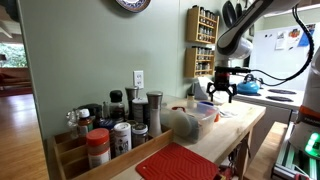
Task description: Flip the orange bowl anticlockwise twice to position it upright and then pick it up and put it in the blue bowl
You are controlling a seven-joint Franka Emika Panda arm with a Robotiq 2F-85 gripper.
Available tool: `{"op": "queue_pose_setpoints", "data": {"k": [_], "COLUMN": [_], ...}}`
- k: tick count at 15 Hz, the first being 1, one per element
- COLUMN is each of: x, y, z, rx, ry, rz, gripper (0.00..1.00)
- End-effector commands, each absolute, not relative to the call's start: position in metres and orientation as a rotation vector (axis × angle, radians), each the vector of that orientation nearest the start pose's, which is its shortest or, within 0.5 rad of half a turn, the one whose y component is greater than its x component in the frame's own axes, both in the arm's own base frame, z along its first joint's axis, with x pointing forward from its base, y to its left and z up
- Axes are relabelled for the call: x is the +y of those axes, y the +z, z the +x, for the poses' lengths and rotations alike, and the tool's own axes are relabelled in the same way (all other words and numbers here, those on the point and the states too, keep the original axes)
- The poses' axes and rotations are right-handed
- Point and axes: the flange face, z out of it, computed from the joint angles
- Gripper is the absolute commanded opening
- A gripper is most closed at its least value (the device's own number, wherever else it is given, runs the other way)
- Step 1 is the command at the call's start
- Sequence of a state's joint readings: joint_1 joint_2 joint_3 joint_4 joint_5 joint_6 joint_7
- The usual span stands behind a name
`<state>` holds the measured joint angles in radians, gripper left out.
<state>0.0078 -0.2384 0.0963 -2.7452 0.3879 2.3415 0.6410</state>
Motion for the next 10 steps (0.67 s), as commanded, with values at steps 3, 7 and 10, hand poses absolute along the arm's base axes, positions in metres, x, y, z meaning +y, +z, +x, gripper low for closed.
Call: {"op": "queue_pose_setpoints", "data": {"k": [3,7,10], "x": [0.031,0.026,0.026], "y": [0.248,0.232,0.221], "z": [0.376,0.380,0.377], "rx": [1.380,1.448,1.453], "ry": [0.324,0.273,0.298], "rz": [-2.546,-2.468,-2.414], "gripper": [1.00,1.00,1.00]}}
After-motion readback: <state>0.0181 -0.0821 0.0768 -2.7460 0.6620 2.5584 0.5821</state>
